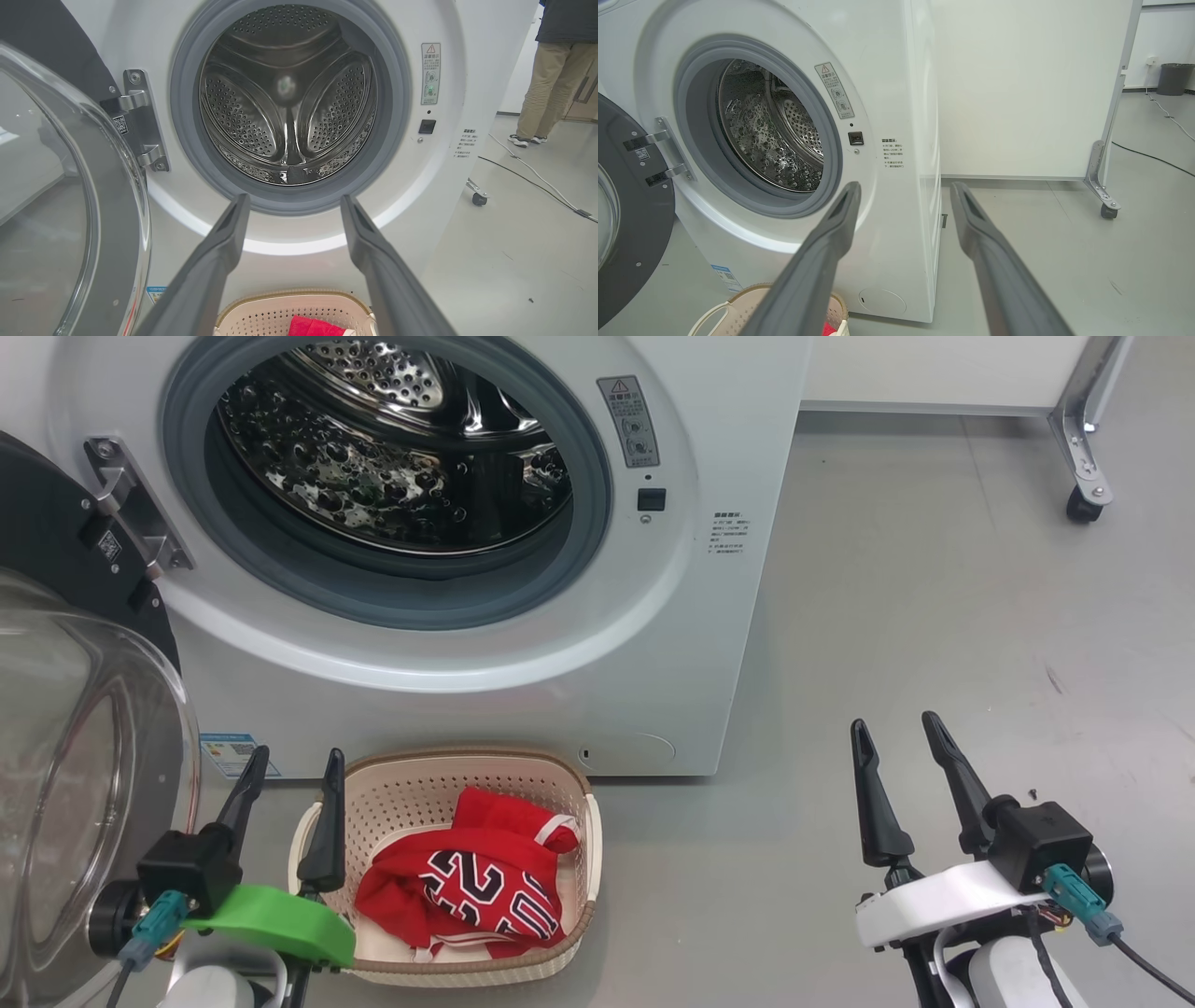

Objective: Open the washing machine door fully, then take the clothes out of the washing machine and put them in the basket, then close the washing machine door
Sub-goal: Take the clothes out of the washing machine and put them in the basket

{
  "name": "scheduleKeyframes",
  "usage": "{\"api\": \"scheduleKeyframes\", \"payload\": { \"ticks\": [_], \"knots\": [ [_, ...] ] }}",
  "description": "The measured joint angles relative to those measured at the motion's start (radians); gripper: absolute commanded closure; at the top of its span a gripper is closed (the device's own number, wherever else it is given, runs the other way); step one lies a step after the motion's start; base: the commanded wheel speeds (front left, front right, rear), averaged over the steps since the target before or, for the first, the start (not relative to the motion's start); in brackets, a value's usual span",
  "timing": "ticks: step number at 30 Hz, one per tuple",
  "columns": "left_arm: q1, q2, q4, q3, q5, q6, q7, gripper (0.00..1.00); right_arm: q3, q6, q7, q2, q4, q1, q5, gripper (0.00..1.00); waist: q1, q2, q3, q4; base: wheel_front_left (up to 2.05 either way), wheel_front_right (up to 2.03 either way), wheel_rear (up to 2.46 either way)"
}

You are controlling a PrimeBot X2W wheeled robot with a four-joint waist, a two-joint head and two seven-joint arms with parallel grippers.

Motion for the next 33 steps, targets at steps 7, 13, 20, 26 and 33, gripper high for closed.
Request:
{"api": "scheduleKeyframes", "payload": {
  "ticks": [7,13,20,26,33],
  "knots": [
    [0.024,-0.01,-0.038,0.006,0.0,0.008,0.0,0.0,-0.005,0.008,0.0,0.0,-0.005,0.006,-0.008,0.0,0.0,0.0,0.005,0.005,0.0,0.0,0.0],
    [0.026,-0.013,-0.063,0.016,0.0,0.017,0.0,0.0,-0.006,0.009,0.0,0.0,-0.009,0.006,-0.009,0.0,0.0,0.0,0.009,0.006,0.0,0.0,0.0],
    [0.035,-0.015,-0.094,0.028,-0.002,0.017,0.0,0.0,-0.012,0.009,0.0,0.001,-0.01,0.006,-0.014,0.0,0.0,0.0,0.011,0.007,0.0,0.0,0.0],
    [0.044,-0.016,-0.105,0.03,-0.002,0.017,0.0,0.0,-0.013,0.012,0.0,0.001,-0.011,0.006,-0.014,0.0,0.0,0.0,0.011,0.006,0.0,0.0,0.0],
    [0.055,-0.016,-0.109,0.029,-0.002,0.017,0.0,0.0,-0.015,0.018,0.0,0.001,-0.013,0.006,-0.014,0.0,0.0,0.0,0.018,0.005,0.0,0.0,0.0]
  ]
}}
